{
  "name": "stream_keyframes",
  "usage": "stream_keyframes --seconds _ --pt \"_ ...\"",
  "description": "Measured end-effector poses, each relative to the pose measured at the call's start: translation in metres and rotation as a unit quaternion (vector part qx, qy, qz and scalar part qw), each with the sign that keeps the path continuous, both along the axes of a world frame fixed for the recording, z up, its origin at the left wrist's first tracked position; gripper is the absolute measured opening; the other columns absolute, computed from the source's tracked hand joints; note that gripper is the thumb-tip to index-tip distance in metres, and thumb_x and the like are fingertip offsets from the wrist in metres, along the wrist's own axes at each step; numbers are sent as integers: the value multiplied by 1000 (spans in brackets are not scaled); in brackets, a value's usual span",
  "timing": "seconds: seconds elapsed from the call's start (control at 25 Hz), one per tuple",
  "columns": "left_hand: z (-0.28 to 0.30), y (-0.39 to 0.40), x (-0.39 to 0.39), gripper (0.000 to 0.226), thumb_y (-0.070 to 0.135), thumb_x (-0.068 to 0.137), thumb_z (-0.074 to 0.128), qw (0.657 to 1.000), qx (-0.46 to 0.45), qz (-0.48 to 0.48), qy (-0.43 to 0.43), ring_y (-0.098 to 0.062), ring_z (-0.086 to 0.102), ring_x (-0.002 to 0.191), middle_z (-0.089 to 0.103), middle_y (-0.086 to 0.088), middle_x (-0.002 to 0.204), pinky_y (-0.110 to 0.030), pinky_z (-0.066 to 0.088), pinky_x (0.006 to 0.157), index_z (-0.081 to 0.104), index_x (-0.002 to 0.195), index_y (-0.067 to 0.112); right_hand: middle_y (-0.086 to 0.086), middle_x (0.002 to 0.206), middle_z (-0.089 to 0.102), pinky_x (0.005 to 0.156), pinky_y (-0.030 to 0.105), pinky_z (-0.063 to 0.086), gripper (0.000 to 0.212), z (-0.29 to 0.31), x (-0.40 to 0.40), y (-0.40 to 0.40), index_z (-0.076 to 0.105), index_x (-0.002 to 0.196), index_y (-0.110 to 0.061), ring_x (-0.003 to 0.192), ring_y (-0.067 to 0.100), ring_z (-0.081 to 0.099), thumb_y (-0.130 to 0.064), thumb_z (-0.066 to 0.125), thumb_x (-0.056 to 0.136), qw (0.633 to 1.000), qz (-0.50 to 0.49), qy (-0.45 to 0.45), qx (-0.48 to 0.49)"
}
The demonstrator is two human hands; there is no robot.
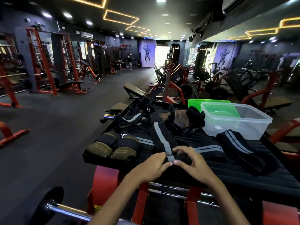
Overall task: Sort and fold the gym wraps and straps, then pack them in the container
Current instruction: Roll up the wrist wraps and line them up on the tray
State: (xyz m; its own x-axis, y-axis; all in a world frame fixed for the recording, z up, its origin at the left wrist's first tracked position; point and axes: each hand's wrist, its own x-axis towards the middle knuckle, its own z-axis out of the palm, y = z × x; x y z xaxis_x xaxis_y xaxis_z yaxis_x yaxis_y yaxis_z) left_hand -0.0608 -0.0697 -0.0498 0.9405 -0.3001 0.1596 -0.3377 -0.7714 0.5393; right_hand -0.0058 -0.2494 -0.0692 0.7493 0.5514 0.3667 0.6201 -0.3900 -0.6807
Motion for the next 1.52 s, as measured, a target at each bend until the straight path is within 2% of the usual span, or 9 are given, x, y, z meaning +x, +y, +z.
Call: stream_keyframes --seconds 0.24,0.36,0.44,0.64,0.88,1.0,1.16,1.36,1.52 --pt "-12 10 4 14 30 96 49 997 -70 2 -10 -2 46 87 47 13 93 -8 35 74 44 100 17 5 82 66 70 13 41 29 -2 3 -1 65 93 -43 80 13 55 -21 75 77 1000 -15 -7 8" --pt "-19 11 6 12 27 97 47 993 -103 21 -47 -4 46 86 48 8 94 -9 34 73 48 102 16 8 80 64 70 25 44 7 -4 2 1 68 85 -43 74 15 56 -37 67 82 1000 -8 18 -8" --pt "-18 9 5 15 27 98 45 993 -96 24 -58 -7 44 76 46 6 82 -12 33 67 48 90 15 9 78 62 70 29 44 20 -6 4 0 70 80 -34 73 15 55 -51 60 81 1000 1 22 -19" --pt "-16 9 3 27 31 98 43 994 -104 32 -30 -3 41 64 44 8 70 -17 33 61 46 76 16 -3 73 60 70 18 39 9 -3 7 -2 71 82 -25 80 10 49 -31 75 77 1000 -16 -4 11" --pt "-15 -1 -3 6 25 97 48 970 -221 82 -64 14 50 74 54 16 81 -8 37 70 50 99 20 -11 66 50 67 17 35 20 -3 6 0 56 67 -29 74 6 45 -35 64 85 1000 1 10 6" --pt "-14 -5 0 14 28 98 43 979 -180 90 -45 6 47 62 47 12 70 -14 36 62 45 91 17 -9 79 58 71 17 40 13 -2 3 -1 62 83 -33 81 7 51 -23 71 81 999 -6 6 43" --pt "-18 -5 2 17 32 98 44 982 -168 89 -17 0 50 70 52 13 76 -30 42 75 50 102 16 -2 83 69 75 25 51 16 -5 4 -3 71 87 -24 79 13 64 -14 75 76 993 -2 45 107" --pt "-21 -6 1 9 26 97 48 966 -237 103 -34 2 52 97 56 26 96 -26 40 91 48 99 35 -9 90 68 80 17 46 15 -5 3 0 68 98 -22 89 5 62 -22 69 83 999 20 21 33" --pt "-18 -9 -5 9 30 96 49 977 -187 94 -47 13 49 77 53 28 81 -14 37 74 47 104 33 -7 94 70 81 14 45 15 -3 3 -4 71 99 -21 91 1 63 -19 66 85 993 13 90 81"
